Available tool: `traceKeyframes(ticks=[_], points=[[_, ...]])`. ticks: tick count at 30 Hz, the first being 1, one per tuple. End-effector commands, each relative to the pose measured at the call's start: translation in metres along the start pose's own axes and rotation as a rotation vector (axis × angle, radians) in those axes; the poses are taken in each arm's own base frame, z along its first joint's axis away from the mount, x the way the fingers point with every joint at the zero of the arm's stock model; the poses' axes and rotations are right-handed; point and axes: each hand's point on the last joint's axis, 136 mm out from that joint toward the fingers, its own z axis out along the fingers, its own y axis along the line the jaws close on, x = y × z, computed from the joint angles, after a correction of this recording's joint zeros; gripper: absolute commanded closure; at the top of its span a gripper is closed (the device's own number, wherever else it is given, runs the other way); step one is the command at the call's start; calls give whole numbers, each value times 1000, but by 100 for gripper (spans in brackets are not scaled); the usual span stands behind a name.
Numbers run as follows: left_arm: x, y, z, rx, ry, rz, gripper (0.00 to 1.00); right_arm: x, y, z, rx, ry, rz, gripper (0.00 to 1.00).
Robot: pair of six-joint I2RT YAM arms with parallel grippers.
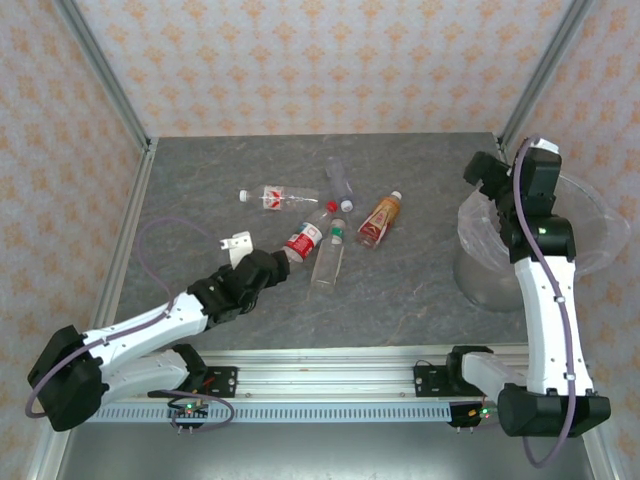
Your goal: Put the plastic bottles in the bin
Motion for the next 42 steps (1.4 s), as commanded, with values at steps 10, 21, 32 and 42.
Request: traceKeyframes(ticks=[10, 21, 32, 42], points=[[3, -28, 15, 115, 165, 255, 0, 20, 107, -24, -309, 102, -225, 1], [3, -21, 26, 69, 177, 425, 0, 69, 155, -9, -398, 196, -347, 1], [12, -38, 47, 119, 285, 569, 0, 96, 159, 1, -433, 223, -220, 1], [11, -40, 73, 85, 349, 616, 0, 96, 156, -1, -429, 221, -224, 1]])
